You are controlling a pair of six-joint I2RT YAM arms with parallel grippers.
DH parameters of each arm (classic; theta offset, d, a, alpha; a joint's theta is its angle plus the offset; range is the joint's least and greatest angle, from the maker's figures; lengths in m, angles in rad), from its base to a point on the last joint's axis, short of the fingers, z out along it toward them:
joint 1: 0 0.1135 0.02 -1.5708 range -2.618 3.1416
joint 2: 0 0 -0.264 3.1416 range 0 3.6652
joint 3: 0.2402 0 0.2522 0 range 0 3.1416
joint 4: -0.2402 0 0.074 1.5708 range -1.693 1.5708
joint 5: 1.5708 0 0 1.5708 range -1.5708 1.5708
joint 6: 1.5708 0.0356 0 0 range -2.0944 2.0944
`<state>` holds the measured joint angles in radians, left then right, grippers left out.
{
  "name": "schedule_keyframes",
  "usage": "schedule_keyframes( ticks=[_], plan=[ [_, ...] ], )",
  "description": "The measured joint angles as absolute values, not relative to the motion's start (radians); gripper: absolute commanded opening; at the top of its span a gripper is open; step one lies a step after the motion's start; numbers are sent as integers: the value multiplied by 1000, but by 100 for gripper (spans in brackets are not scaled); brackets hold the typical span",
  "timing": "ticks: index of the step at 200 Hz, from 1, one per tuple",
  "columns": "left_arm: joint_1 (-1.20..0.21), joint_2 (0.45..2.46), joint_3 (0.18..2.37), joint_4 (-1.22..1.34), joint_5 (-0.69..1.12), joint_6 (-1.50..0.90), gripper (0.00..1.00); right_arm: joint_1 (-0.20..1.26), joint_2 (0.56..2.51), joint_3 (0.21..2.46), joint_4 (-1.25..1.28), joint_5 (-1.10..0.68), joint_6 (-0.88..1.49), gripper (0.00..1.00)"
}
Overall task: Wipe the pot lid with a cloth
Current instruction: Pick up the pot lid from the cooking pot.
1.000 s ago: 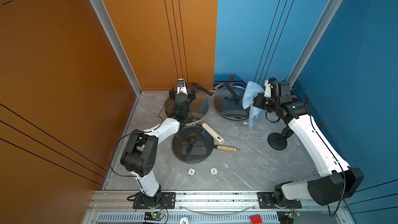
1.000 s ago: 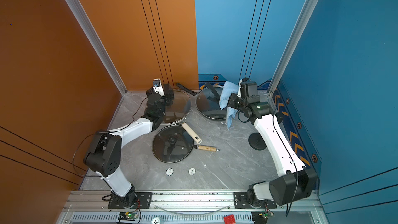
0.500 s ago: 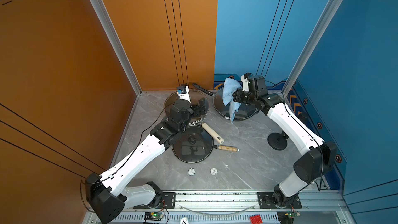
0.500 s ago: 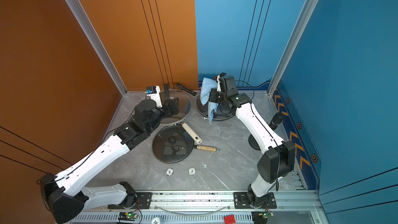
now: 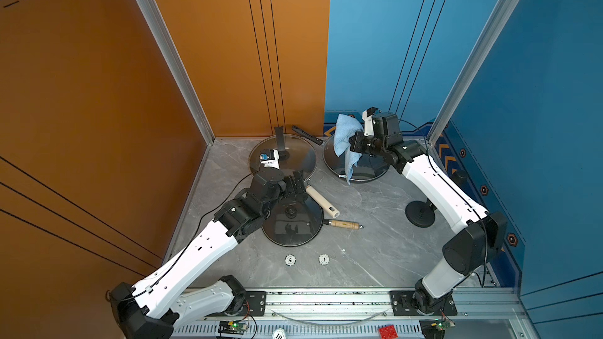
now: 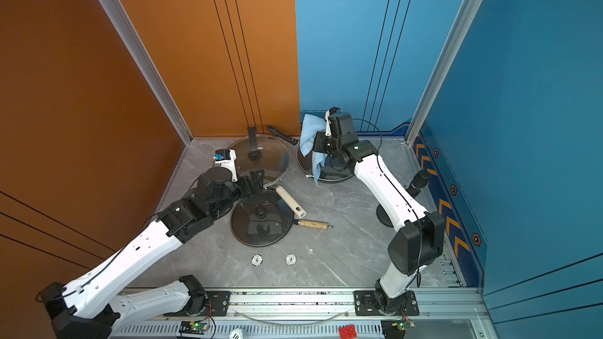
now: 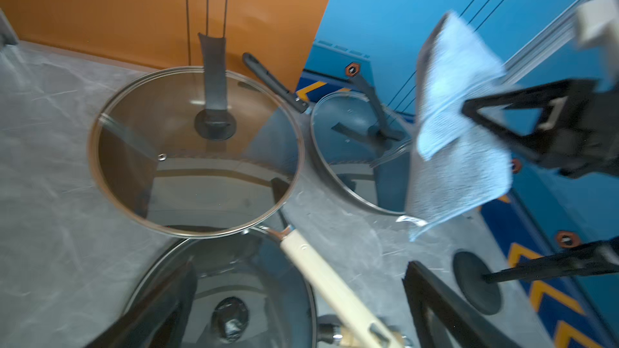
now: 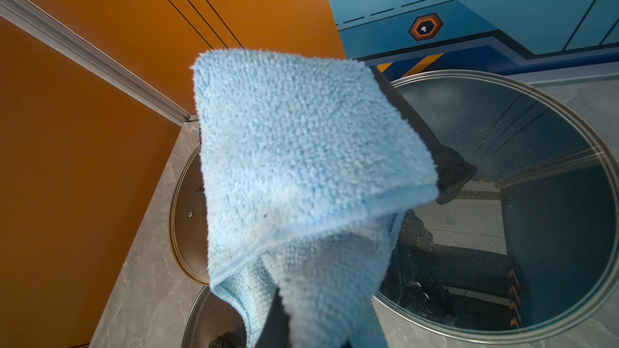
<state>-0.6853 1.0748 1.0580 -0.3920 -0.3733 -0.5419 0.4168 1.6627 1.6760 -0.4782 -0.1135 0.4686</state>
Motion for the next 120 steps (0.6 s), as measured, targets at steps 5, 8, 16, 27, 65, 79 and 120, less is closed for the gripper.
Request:
schedule_keyframes(
  ticks=[5,8,16,27,65,79,120],
  plan=[
    [-687,1076,1046,-394,-373,-521,100,417,1663,1676,-479,-110,469,0],
    [-690,1075,1035,-397,-372,-506,100,418,1663,1676,-479,-108,469,0],
    [-696,1069,1001,-402,-369,-472,99,418,1663,1676,-479,-104,468,0],
    [-697,1055,941,-406,-360,-429,97,419,1663,1676,-480,-100,468,0],
    [-698,1031,776,-389,-317,-358,93,420,1655,1676,-483,-86,468,0],
    [-700,1048,744,-366,-305,-349,88,420,1653,1676,-490,-81,468,0],
    [-701,1187,701,-224,-294,-344,82,429,1625,1656,-515,-53,467,0]
  ],
)
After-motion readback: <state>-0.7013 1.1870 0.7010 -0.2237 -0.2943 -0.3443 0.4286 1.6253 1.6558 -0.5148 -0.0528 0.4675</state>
